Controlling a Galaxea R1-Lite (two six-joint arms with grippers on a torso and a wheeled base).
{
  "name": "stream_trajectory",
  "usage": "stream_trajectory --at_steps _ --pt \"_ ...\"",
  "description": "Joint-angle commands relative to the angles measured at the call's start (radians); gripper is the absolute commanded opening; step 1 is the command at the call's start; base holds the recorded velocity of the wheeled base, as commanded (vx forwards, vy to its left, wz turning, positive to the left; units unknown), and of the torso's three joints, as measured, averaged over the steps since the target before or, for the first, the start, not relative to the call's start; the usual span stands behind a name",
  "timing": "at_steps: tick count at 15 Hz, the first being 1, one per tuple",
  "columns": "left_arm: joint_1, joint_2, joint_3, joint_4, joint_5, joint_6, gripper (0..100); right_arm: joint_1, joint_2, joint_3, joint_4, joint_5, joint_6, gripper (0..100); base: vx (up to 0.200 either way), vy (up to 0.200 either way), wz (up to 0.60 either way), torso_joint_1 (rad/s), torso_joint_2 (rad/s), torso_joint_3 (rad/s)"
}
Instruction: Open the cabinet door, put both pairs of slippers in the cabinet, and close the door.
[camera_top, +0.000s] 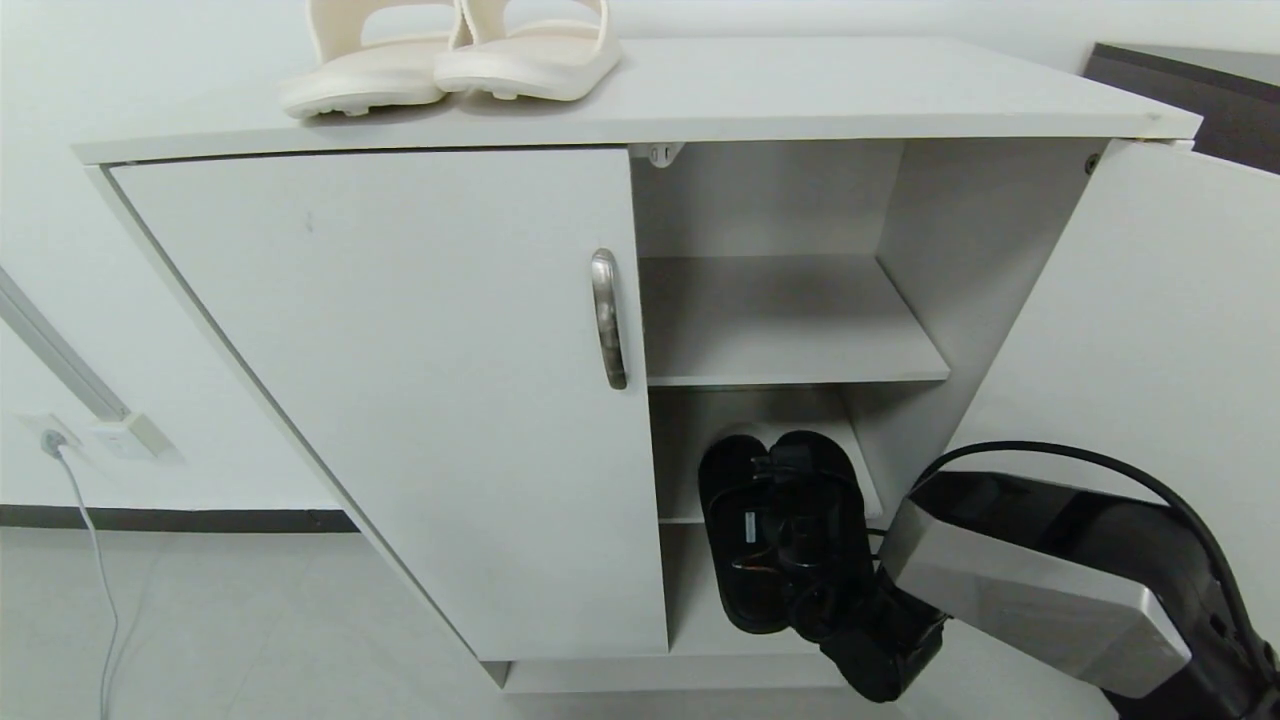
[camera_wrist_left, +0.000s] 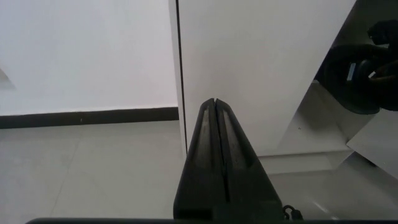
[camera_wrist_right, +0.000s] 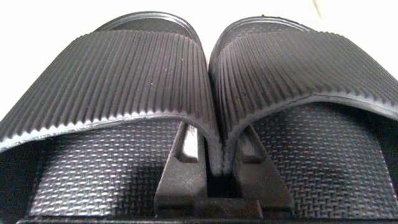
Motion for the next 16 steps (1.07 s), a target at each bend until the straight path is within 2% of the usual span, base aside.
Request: stream_trajectory --at_steps 1,6,14,16 --pt "0.0 0.001 0.0 0.0 0.0 0.0 0 -0.014 0.015 -0.087 0.039 0.0 0.003 0 0.0 0.0 0.0 0.0 0.0 0.0" --pt "0.0 0.001 0.0 0.0 0.005 0.0 0 -0.043 0.085 -0.258 0.13 0.0 0.003 0 0.0 0.0 0.0 0.0 0.0 0.0" --pt "0.0 0.001 0.0 0.0 0.006 0.0 0 -0.089 0.181 -0.625 0.37 -0.002 0.003 0 0.0 0.0 0.0 0.0 0.0 0.0" --pt "0.0 0.001 0.0 0.0 0.006 0.0 0 -0.095 0.2 -0.68 0.412 -0.002 0.003 0 0.0 0.0 0.0 0.0 0.0 0.0"
